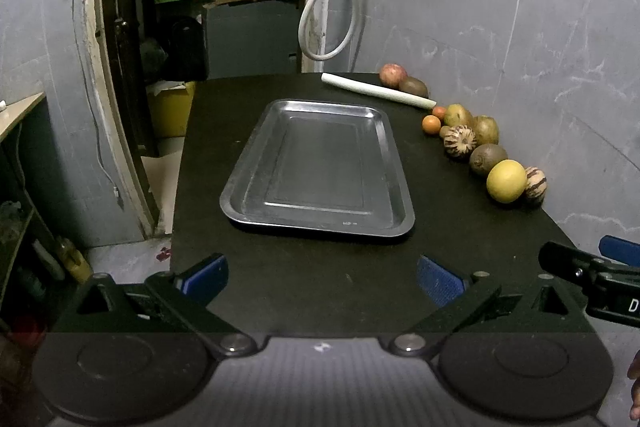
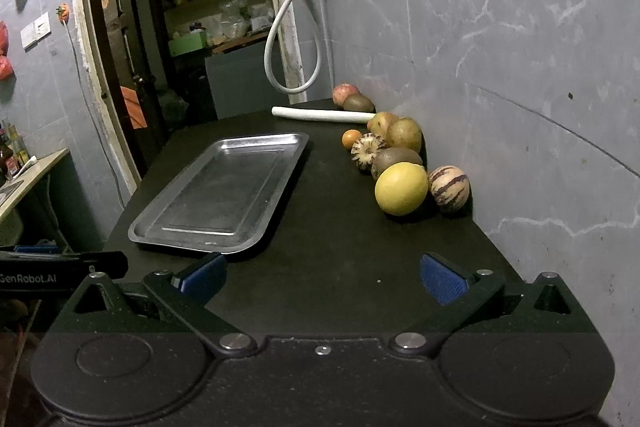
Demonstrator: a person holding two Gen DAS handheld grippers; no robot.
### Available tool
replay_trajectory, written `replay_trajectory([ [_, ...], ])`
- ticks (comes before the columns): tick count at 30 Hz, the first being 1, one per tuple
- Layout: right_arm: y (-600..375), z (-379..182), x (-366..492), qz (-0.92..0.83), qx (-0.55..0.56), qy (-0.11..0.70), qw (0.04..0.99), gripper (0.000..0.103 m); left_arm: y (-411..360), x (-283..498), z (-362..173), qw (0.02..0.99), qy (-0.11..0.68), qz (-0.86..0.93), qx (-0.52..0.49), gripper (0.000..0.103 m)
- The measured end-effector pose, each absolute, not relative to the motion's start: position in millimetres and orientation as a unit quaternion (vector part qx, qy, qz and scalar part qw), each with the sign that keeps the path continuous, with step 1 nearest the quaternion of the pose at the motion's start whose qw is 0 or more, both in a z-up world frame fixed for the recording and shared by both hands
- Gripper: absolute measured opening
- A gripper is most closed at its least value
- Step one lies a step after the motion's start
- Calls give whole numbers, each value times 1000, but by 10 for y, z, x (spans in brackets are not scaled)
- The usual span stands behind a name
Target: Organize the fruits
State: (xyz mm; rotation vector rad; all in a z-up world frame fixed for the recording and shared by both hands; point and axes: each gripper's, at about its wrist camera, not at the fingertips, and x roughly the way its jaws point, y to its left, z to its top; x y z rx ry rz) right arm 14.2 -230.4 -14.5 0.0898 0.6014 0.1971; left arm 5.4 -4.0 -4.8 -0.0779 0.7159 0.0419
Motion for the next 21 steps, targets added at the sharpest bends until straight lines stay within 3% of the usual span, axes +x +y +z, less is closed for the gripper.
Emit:
replay_trajectory([
  [21,-2304,-182,239,86,47,304,948,102,-4,177,-84,931,362,17,-43,103],
])
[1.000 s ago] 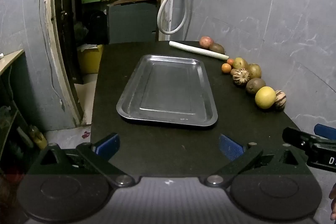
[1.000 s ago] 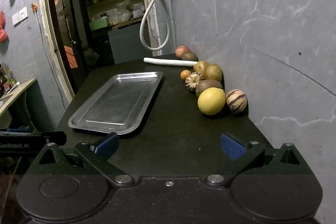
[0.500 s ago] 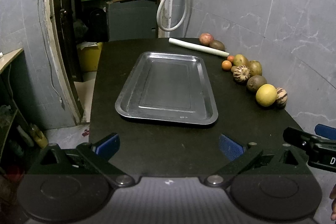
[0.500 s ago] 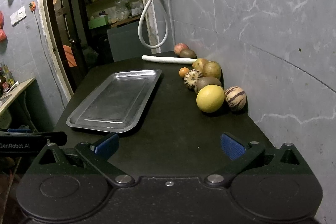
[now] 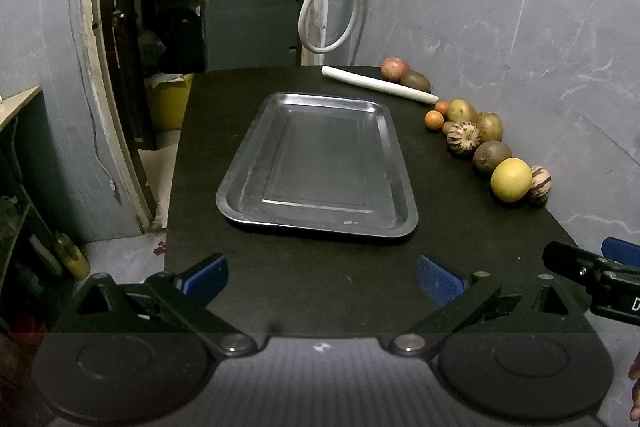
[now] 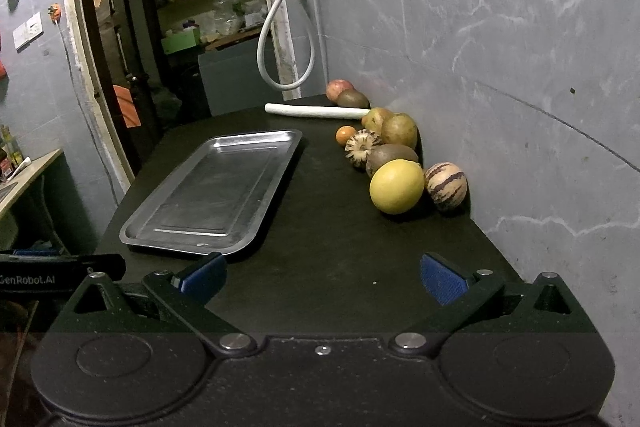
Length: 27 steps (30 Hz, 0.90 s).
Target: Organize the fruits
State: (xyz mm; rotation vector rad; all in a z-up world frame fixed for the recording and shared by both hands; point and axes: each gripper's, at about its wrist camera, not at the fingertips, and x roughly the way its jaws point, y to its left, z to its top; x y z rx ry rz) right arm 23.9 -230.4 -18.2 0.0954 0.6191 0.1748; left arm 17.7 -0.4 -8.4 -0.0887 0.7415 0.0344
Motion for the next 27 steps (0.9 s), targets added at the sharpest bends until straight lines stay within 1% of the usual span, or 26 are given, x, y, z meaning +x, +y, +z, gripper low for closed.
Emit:
replay_trajectory([
  [11,-2226,-249,358,63,56,321,943,102,93,423,-162,922,383,-3,-47,103],
  [19,-2117,-300,528,10,82,333,939,102,140,850,-174,914,401,-56,-16,103],
  [27,-1946,-375,722,-69,95,326,938,102,161,1339,-164,909,391,-143,16,103],
])
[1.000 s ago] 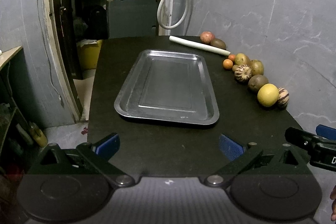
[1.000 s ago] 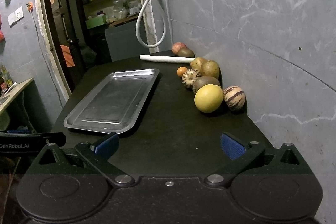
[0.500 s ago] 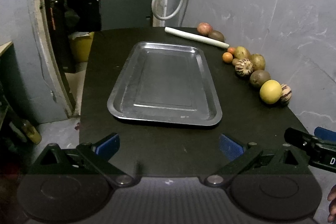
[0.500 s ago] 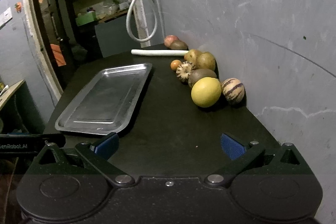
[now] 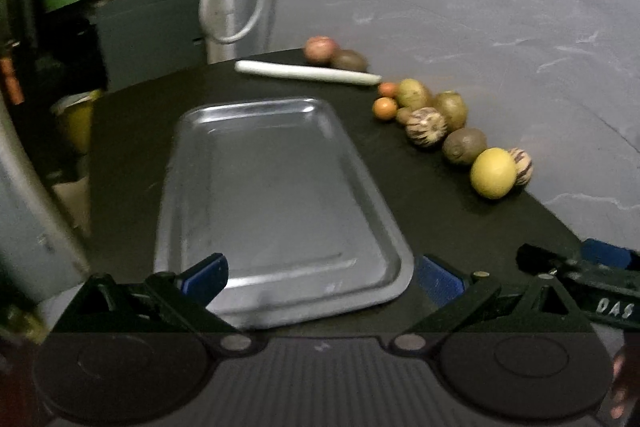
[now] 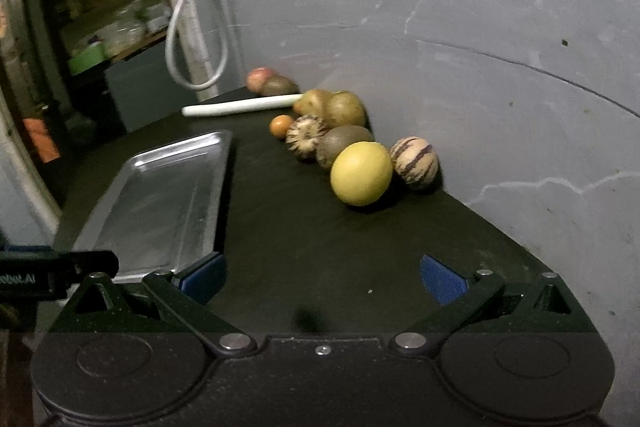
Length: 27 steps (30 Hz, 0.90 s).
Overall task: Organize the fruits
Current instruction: 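Grasp the striped pepino with the left tool while the right tool grasps the grapefruit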
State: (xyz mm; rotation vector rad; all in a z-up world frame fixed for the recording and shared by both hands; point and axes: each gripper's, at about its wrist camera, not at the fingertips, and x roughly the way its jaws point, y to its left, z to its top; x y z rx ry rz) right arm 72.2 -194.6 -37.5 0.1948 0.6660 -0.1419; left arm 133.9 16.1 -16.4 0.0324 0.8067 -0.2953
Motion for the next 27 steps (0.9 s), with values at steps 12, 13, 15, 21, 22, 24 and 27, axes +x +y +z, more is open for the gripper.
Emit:
replay_trajectory([
  [12,-2053,-482,904,-119,106,350,923,102,-258,2212,-285,884,412,-219,1,103],
  [13,-2085,-503,960,-117,110,350,923,102,-325,2299,-291,883,412,-225,4,102],
  [15,-2140,-548,1076,-112,117,350,923,102,-476,2489,-309,879,414,-236,13,102],
  [21,-2302,-724,1466,-90,138,359,919,96,-783,2990,-408,863,437,-254,-15,102],
  [22,-2324,-748,1515,-89,139,359,919,95,-828,3059,-435,861,440,-255,-19,102],
  [24,-2365,-780,1591,-85,138,358,920,91,-899,3195,-484,860,444,-251,-24,102],
  [27,-2400,-813,1700,-77,134,353,923,88,-998,3370,-553,856,452,-248,-33,100],
])
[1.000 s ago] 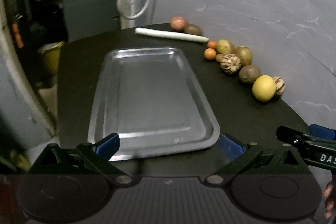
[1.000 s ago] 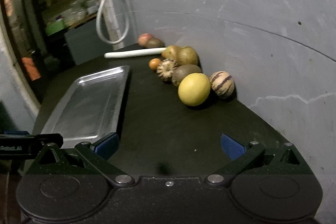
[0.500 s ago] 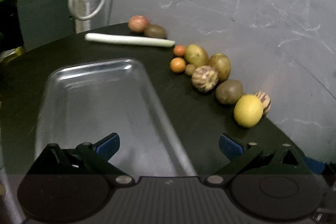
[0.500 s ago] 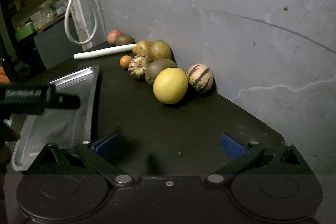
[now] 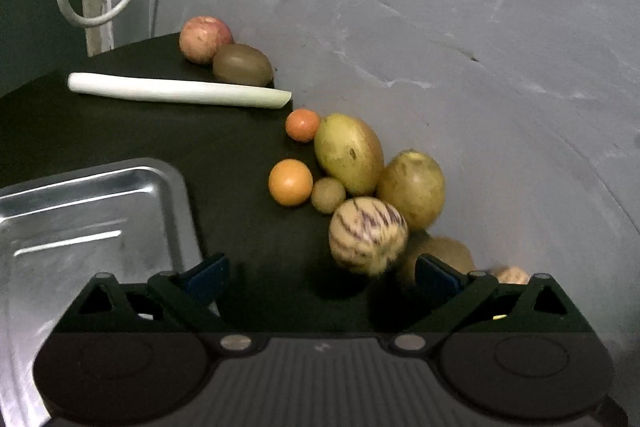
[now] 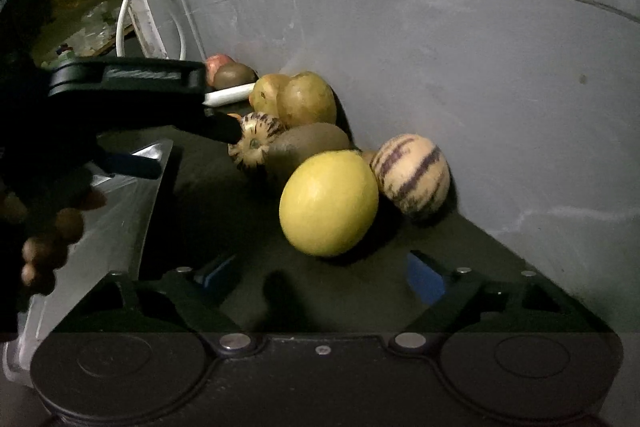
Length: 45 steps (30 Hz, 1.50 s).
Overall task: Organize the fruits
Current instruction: 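Grasp the striped pepino with the left tool while the right tool grasps the grapefruit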
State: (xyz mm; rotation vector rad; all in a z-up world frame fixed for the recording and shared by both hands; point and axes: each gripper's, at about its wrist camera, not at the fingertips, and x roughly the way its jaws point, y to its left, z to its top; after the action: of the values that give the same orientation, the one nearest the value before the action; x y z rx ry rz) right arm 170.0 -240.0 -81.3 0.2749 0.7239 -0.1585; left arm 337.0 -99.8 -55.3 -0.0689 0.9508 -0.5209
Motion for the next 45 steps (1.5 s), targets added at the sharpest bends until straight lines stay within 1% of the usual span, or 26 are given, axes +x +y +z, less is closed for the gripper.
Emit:
replay_trajectory([
  [4,-2440,-845,1809,-70,135,348,925,84,-1097,3536,-654,848,467,-245,-51,99],
  [10,-2467,-856,1916,-66,130,340,929,72,-1187,3653,-762,835,484,-250,-79,92],
  [18,-2495,-866,1967,-65,123,333,932,62,-1194,3663,-785,832,477,-267,-91,77],
  [20,-2495,-873,1986,-65,122,332,933,62,-1202,3663,-786,831,476,-273,-90,74],
  [22,-2505,-880,2007,-64,121,332,933,61,-1234,3677,-795,830,475,-279,-82,69],
  [24,-2517,-886,2012,-66,124,331,933,60,-1286,3677,-790,827,477,-287,-70,60],
  [25,-2520,-886,2024,-66,123,331,933,59,-1312,3677,-787,825,479,-293,-65,58],
  [28,-2517,-892,2024,-67,123,330,933,59,-1348,3660,-773,828,477,-291,-53,58],
  [34,-2514,-893,1973,-65,128,329,933,58,-1246,3570,-765,831,476,-281,-68,58],
  [45,-2214,-757,1915,-16,112,313,943,58,-716,3363,-528,849,450,-254,-113,58],
])
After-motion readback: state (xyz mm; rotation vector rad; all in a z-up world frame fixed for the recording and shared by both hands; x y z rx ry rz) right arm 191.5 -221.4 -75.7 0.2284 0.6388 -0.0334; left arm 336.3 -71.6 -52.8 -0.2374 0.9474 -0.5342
